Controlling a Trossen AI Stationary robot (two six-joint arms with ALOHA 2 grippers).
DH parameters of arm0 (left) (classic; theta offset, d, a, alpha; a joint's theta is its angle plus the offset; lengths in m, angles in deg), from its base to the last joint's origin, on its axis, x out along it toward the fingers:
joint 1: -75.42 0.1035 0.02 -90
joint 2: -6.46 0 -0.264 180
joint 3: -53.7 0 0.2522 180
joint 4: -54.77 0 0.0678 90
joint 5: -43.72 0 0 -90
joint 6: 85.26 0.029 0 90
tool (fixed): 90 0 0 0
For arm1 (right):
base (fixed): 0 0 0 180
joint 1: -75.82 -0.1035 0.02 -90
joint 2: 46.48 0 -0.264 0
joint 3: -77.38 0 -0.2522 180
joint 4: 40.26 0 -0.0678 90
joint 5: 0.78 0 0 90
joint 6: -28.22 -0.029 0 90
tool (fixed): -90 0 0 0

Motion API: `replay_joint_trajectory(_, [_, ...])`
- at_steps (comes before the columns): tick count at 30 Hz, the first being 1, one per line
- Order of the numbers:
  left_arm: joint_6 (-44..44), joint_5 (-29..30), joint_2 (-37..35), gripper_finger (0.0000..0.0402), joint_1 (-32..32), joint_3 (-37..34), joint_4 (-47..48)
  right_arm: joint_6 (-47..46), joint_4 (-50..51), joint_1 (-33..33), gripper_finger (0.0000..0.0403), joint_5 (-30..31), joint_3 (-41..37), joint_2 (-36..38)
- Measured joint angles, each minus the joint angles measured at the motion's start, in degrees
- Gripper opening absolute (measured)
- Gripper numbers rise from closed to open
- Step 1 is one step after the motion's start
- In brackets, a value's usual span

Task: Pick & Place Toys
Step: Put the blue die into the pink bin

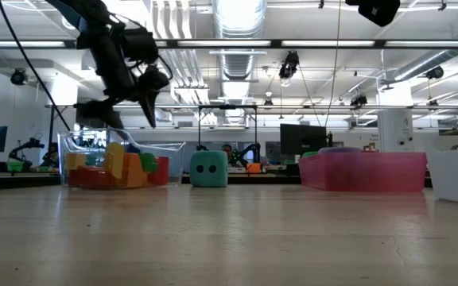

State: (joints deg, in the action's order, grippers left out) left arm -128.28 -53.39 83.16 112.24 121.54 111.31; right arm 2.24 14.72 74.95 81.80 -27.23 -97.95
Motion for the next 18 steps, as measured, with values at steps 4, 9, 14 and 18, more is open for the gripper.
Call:
replay_joint_trajectory(4, [2.4,0.0,0.0,0.0323,-0.4,3.6,0.3,-0.1,0.0,0.0,0.0256,0.0,0.0,0.0])
replay_joint_trajectory(9, [4.8,2.1,0.0,0.0323,-0.4,7.9,0.2,-0.2,0.0,0.0,0.0256,0.0,0.0,0.0])
replay_joint_trajectory(14, [8.7,5.5,0.1,0.0323,-2.0,10.2,0.1,-0.2,0.0,0.0,0.0256,0.0,0.0,0.0])
replay_joint_trajectory(18, [14.2,6.3,2.1,0.0323,-3.8,11.9,-1.0,-0.2,0.0,0.0,0.0256,0.1,0.0,0.0])
